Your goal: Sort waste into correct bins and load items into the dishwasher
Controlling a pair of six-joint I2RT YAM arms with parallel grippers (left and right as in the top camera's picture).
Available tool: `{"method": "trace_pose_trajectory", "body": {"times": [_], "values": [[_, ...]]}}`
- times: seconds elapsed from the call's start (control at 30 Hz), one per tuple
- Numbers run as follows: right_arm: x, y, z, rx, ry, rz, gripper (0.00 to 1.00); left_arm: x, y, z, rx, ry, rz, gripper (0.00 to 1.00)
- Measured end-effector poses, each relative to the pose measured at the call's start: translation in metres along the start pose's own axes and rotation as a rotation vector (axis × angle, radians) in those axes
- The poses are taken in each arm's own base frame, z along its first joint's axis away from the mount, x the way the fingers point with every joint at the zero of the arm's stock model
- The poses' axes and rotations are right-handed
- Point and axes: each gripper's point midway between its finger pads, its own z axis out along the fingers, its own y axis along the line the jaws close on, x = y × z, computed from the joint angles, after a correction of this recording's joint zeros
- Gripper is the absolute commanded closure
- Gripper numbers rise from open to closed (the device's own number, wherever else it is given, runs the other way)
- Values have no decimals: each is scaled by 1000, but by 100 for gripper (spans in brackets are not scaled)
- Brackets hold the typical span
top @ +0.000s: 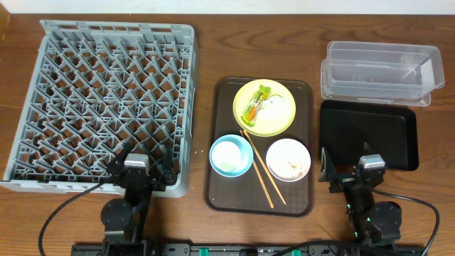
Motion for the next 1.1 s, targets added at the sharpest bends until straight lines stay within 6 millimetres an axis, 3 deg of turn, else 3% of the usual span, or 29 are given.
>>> {"method": "trace_pose_trajectory", "body": {"times": [0.93,1.1], "values": [[0,-1,0,4,0,29,1,0,0,0,0,0,-2,1],[4,-1,0,8,23,55,1,10,0,1,-1,55,-31,1]]}}
